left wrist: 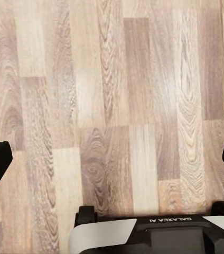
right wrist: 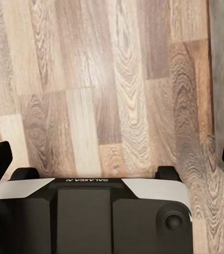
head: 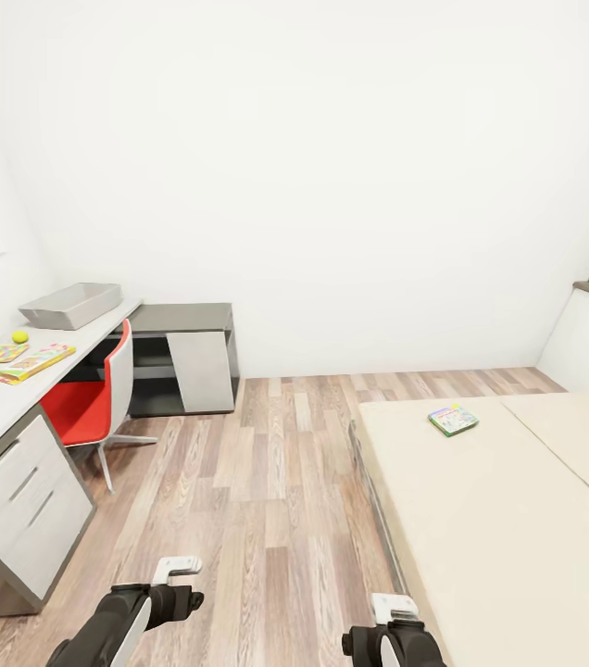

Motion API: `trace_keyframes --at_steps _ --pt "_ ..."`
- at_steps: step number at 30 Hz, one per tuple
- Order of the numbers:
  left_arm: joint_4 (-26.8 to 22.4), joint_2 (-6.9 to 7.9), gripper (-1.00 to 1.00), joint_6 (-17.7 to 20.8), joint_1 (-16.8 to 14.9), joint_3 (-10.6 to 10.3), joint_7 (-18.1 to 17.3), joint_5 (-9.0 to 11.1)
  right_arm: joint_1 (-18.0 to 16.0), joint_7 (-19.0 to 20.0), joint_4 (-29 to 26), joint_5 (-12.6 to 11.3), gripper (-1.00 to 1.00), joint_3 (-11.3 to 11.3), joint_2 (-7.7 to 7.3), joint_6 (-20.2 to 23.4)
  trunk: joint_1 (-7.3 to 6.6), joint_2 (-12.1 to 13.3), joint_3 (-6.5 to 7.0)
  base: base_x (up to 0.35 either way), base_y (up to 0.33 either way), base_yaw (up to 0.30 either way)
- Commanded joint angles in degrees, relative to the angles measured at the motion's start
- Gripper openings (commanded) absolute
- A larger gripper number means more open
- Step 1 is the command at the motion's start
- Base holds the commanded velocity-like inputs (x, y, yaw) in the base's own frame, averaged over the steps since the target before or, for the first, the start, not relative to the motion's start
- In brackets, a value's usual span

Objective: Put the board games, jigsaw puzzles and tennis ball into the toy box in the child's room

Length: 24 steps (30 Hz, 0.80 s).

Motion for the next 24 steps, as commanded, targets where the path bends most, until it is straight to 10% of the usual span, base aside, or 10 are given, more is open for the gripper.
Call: trace_keyframes --at_steps 1,24 --pt "-0.1 -0.02 1.0 0.4 0.0 0.2 -0.2 0.1 0.0 -0.3 -0.1 -0.2 1.0 0.0 0.03 0.2 0.04 -0.1 -0.13 0.0 -0.075 0.0" --pt "-0.1 -0.14 1.0 0.4 0.0 0.2 -0.2 0.1 0.0 -0.3 -0.1 -0.2 1.0 0.0 0.03 0.2 0.04 -0.1 -0.13 -0.025 -0.01 0.0"
